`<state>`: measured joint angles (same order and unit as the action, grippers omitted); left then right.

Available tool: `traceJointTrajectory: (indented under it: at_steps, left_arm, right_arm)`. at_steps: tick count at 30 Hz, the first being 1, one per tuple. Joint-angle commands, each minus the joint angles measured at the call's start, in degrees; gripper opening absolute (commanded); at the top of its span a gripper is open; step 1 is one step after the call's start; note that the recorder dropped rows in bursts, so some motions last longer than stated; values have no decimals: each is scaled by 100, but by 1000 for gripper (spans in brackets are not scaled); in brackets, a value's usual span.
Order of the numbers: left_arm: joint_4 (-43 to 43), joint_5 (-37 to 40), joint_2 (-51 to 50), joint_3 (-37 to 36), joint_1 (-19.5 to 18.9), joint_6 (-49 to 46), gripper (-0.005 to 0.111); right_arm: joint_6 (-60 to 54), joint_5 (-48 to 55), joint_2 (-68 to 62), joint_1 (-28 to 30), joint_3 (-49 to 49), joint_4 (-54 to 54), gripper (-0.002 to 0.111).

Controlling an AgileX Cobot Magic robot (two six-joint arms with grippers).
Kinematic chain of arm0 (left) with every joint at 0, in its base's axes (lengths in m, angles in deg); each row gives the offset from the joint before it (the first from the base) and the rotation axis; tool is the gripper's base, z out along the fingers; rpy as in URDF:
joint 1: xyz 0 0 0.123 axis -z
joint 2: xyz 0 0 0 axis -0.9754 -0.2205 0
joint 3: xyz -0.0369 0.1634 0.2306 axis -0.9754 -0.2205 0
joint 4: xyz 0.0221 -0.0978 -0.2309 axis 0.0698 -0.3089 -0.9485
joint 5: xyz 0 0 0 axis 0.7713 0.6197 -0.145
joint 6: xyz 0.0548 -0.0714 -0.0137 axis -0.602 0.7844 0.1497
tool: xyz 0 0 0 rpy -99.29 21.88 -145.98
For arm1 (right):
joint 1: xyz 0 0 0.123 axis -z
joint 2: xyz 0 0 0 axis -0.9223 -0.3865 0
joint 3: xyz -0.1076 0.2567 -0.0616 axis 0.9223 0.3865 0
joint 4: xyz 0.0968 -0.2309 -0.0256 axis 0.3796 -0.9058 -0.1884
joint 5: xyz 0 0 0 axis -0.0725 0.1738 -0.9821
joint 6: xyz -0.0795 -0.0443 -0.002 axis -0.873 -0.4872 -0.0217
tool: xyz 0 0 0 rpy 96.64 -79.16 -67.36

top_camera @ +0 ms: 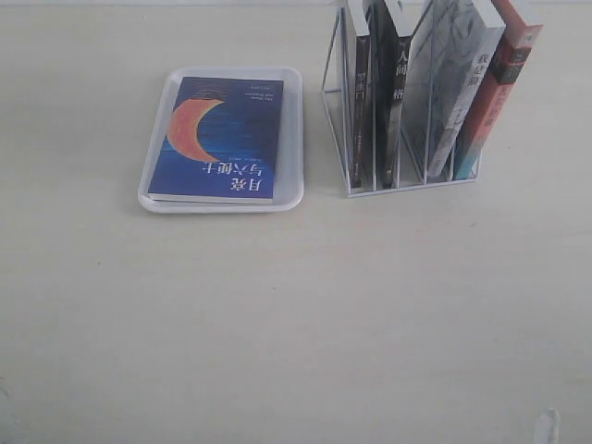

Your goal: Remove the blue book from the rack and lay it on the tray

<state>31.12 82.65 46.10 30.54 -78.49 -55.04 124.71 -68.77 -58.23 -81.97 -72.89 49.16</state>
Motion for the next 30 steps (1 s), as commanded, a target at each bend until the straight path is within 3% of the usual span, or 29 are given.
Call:
traceJointTrajectory:
  at_steps: [1,12,18,30]
  left_arm:
    - [12,-35,13,-22,46,-12,6]
    - [12,-35,13,-22,46,-12,6]
    - [12,-35,13,-22,46,-12,6]
    - [12,-35,13,-22,46,-12,6]
  right_arm:
    - [10,41,33,41,10,5,0]
    - [-40,234,1400,77,10,-332,0]
    - [78,1188,2390,743,165,99,0]
    - [349,-977,3661,887,3488,222,0]
